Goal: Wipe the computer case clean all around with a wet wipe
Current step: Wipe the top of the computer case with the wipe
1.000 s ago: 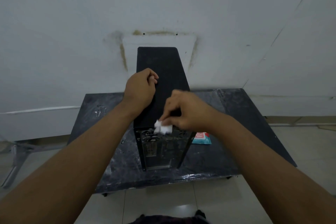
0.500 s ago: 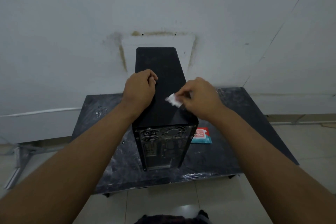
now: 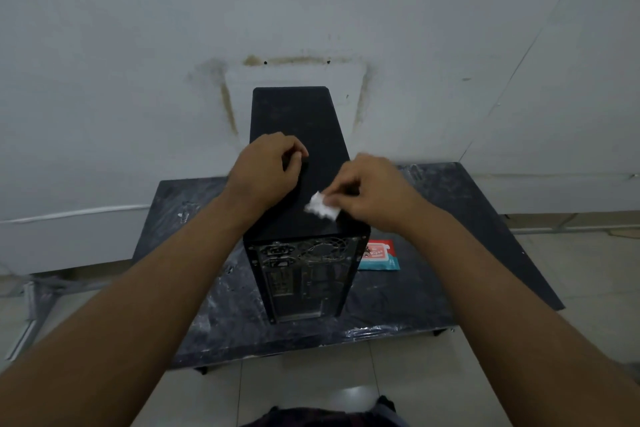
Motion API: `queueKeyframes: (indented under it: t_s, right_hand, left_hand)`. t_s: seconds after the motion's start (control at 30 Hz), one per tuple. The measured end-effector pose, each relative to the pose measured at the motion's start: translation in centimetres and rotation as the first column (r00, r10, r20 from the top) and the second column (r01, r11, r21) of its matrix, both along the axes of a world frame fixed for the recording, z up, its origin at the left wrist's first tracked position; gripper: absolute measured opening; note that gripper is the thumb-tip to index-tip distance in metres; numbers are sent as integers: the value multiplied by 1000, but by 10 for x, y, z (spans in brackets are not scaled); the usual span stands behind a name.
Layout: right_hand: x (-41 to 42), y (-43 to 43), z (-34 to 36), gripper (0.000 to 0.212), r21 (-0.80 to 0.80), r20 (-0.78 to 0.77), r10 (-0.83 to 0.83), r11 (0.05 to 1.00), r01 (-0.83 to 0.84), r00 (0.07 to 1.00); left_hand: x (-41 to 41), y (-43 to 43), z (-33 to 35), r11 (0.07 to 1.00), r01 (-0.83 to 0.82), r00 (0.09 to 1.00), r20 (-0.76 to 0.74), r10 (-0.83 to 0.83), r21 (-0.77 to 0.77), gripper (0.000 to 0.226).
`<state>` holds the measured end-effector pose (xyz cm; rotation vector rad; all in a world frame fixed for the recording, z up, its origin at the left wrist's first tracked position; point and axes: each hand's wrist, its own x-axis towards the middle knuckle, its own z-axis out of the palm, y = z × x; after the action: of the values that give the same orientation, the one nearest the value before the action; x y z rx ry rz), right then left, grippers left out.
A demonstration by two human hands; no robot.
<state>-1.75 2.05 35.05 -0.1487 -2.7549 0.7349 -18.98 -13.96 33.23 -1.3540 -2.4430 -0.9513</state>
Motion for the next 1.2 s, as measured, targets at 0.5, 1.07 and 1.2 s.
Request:
queueKeyframes:
  t_s: [0.5,1.07,1.2]
  right_hand:
    - [17,22,-1,9,-145,35,44,989,-38,998]
    - [27,37,6,7,-13,17,-113,994,113,993]
    - [28,35,11,8,-92,66,-13,996,19,998]
  left_hand:
    - [-3,0,-2,987,149,989,1,-149,-54,19]
    - [-1,-1,-3,991,131,991,30,-130,-39,18]
    - [-2,0,-2,991,129,991,27,-128,-39,19]
